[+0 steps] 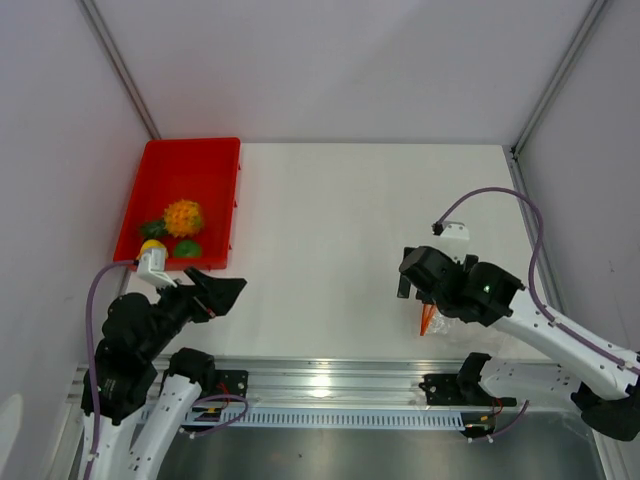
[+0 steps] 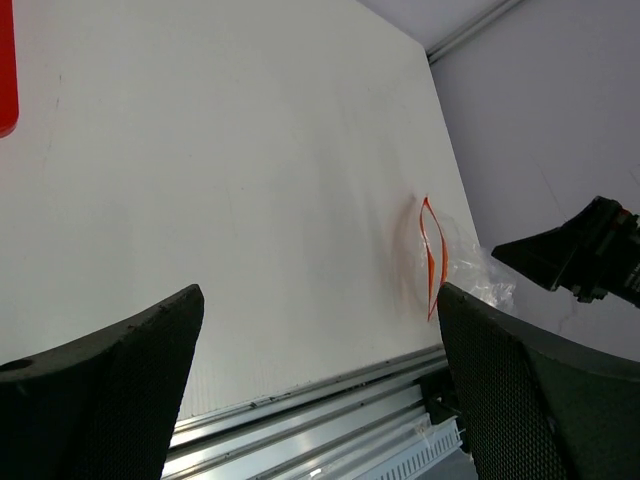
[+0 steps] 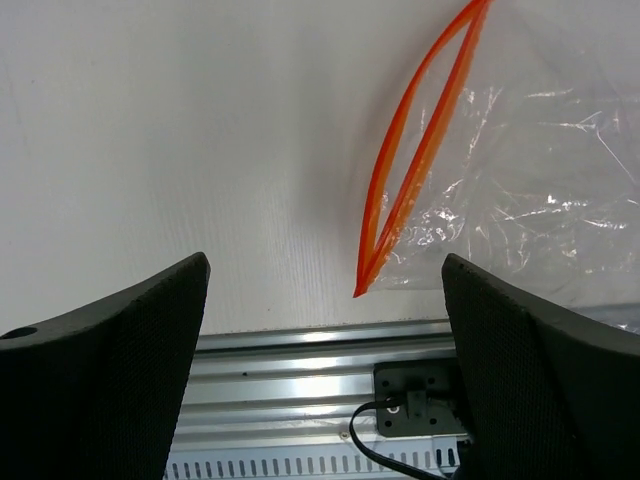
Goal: Place the food in the zip-top bag and seal the zipper
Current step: Pick up the zipper food storage bag at the center of the board.
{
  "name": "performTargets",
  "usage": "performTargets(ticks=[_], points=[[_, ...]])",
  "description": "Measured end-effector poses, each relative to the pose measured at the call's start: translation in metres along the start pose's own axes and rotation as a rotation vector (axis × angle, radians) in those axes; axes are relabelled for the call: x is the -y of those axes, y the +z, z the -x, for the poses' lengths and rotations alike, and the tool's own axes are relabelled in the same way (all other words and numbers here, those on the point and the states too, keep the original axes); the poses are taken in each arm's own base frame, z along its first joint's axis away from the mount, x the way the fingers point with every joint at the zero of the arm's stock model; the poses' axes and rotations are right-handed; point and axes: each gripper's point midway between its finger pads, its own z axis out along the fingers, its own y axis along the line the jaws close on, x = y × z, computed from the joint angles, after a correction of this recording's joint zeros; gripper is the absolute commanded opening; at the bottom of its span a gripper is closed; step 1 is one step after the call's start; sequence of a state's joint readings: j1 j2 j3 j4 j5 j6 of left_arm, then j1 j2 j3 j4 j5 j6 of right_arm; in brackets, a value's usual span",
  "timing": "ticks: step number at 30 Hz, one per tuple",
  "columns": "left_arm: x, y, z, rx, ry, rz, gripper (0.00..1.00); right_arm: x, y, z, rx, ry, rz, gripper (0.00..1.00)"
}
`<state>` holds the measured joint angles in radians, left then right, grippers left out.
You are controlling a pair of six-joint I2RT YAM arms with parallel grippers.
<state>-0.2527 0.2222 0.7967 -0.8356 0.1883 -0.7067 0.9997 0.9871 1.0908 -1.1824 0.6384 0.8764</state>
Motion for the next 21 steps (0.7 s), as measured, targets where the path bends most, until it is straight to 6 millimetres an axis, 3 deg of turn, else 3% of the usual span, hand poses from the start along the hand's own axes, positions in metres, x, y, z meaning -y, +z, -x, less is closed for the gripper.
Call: performTargets(ticks=[8,14,21], points=[[0.005,-0.001,-0.009,-0.028,0.001,-0.049,0.99,0.022,0.016,0.001,-0.039,0.142,-0.026,1.00],[0.013,0.000,-0.019,-0.081,-0.009,-0.106,0.99,0.050,0.028,0.009,-0.043,0.240,-0.099,0.99],[0.027,-0.004,-0.023,-0.111,-0.019,-0.176,0.98,0.054,0.045,0.000,-0.118,0.219,-0.169,0.96]])
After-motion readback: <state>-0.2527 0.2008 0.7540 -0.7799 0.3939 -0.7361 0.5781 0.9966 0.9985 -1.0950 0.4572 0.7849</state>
